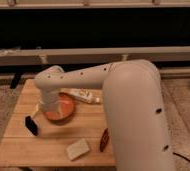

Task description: Knock the eraser over

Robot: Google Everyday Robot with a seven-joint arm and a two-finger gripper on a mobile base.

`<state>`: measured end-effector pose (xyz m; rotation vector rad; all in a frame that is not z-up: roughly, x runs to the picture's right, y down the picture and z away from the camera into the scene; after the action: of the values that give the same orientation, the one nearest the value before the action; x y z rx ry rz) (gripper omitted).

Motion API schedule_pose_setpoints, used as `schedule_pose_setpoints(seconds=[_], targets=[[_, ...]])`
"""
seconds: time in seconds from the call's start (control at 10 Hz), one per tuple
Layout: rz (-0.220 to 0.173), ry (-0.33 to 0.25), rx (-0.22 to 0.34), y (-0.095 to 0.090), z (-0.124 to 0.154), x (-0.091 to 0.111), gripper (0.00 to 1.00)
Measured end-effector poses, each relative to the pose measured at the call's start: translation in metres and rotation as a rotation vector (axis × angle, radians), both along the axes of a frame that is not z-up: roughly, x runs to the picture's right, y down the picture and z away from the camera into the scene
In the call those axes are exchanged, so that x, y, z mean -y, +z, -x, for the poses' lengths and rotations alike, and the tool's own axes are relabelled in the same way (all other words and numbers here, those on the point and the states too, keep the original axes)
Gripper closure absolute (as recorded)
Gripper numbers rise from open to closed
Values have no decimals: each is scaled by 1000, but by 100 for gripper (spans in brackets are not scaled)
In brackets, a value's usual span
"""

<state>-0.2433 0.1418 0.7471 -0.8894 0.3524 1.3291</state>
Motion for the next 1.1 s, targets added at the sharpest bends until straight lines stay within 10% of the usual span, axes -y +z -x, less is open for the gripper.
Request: schedule_pose_setpoints(seconds=[1.1], targets=[[-62,-163,-166,30,12,-22,20]])
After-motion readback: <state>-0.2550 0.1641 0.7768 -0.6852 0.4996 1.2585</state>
